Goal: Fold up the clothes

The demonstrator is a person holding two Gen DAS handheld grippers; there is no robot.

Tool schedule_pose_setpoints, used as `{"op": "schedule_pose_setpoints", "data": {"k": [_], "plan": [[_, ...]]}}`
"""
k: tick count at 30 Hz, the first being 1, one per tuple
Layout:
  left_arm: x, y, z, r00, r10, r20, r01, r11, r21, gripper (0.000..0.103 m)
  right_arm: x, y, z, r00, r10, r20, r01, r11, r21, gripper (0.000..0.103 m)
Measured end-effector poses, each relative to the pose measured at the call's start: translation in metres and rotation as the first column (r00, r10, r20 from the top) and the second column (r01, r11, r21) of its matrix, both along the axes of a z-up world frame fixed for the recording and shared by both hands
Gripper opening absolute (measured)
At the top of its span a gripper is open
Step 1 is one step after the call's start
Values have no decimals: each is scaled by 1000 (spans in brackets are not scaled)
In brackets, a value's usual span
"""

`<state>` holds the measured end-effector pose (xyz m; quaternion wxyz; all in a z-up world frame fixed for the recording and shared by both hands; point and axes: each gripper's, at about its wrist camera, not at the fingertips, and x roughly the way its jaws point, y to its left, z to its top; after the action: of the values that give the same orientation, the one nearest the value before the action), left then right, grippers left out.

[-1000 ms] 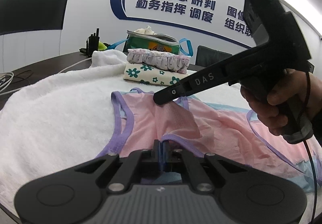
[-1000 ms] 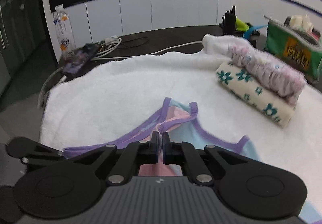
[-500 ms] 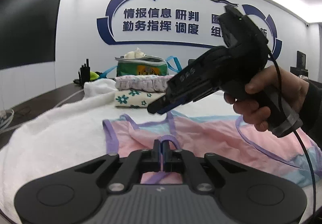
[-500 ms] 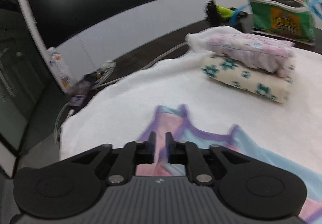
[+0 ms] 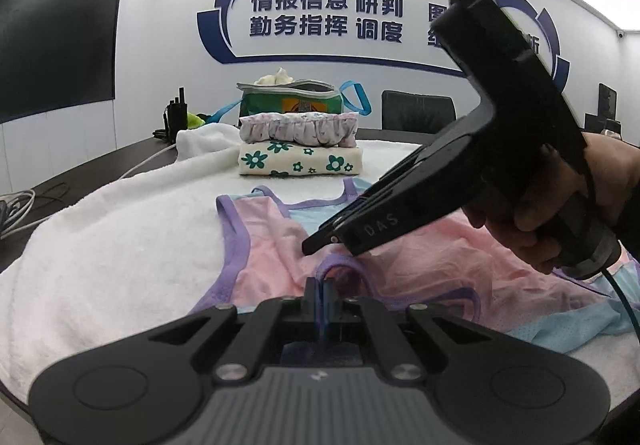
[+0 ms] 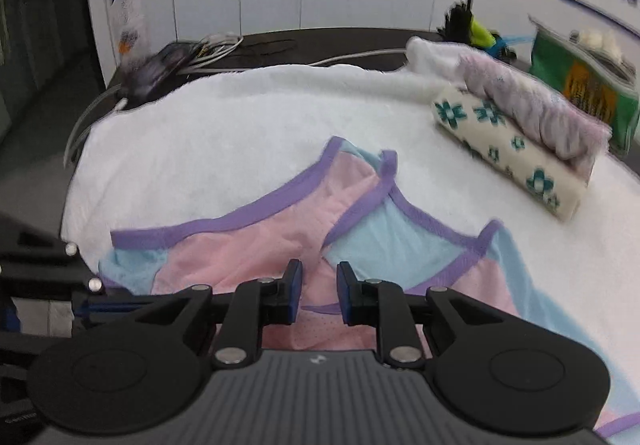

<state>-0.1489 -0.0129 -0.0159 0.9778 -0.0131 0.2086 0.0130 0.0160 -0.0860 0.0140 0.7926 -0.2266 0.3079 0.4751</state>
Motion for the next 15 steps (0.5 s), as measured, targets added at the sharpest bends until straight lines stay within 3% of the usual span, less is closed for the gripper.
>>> {"op": "schedule_pose_setpoints", "data": {"k": [3,5,8,11,15], "plan": [[-1,0,-1,1000,-1,-5,1,1000,-1,0,3,-9,13,999,11,-37,-8,997,83,21],[-1,0,-2,1000,-1,-10,1,1000,-4,0,15,-17,18,997,-49,-65,57,990,130,21],[-1,-1,-2,1000,-1,-11,1,1000,0,0,23,-10,11,991,-111,-69,117,989,93,21],[-1,-1,-2,1000,7,-15,-7,1000,6,0,13,3,1,997,-42,-70,46,997,63,21],[-1,3,-3,1000,10,-19,-10,1000,6,1,-13,6,2,1000,16,17,-17,998,60,21]]}}
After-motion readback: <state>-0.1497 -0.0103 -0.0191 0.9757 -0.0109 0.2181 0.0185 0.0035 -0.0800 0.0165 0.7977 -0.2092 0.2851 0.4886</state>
